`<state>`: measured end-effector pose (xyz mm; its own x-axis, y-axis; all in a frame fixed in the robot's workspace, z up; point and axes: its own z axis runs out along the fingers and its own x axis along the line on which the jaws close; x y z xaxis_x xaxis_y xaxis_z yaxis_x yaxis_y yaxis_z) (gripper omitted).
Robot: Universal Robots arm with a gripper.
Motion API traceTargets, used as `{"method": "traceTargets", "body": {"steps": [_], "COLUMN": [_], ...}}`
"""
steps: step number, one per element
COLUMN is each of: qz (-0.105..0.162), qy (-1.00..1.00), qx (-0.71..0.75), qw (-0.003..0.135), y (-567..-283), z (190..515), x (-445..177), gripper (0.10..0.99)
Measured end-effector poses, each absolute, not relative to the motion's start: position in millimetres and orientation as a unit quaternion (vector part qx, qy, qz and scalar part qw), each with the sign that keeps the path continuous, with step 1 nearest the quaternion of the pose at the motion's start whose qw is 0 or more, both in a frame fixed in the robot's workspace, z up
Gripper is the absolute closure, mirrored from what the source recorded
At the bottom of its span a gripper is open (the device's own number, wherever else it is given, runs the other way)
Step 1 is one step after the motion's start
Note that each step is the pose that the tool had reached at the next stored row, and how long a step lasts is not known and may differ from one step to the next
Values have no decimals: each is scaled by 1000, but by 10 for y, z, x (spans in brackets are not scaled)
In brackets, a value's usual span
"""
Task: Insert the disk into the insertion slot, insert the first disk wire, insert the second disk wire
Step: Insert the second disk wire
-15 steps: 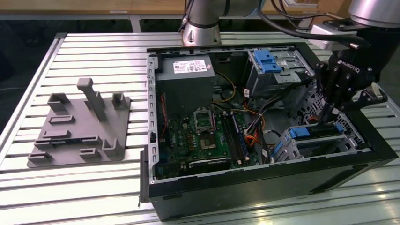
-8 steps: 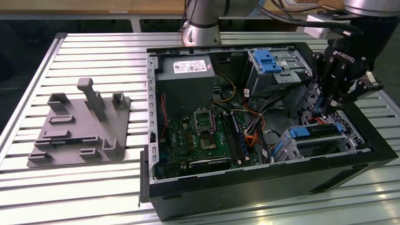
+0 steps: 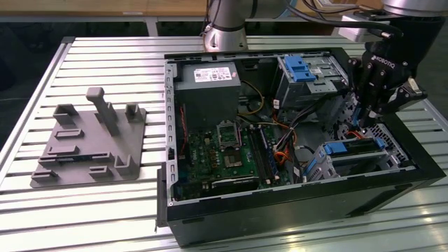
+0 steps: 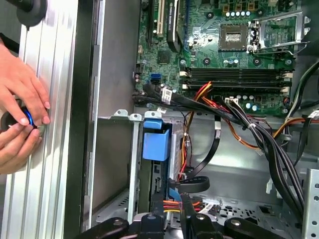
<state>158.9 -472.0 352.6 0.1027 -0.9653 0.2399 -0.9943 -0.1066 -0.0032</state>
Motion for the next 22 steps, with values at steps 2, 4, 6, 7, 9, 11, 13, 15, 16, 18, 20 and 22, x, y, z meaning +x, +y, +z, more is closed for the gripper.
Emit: {"method": "traceTargets", "body": {"steps": [2, 4, 6, 7, 9, 11, 13, 15, 16, 18, 20, 22], "qz": [86, 76, 68, 66, 65, 63, 60, 58, 56, 53, 51, 50], "qy": [-663, -662, -661, -661, -661, -661, -661, -661, -661, -662, -662, -662], "qx": [739, 740, 741, 741, 741, 741, 742, 742, 742, 743, 743, 743], "qw": [84, 93, 100, 102, 101, 99, 96, 93, 92, 88, 86, 85], "y": [-4721, -4721, -4720, -4720, -4730, -4749, -4776, -4796, -4803, -4804, -4805, -4805], "z": [3523, 3523, 3523, 3523, 3521, 3519, 3515, 3513, 3512, 3512, 3510, 3506], "x": [1589, 1592, 1598, 1598, 1598, 1599, 1599, 1598, 1598, 1598, 1598, 1597], "gripper": [812, 812, 812, 812, 812, 812, 812, 812, 812, 812, 812, 812]}}
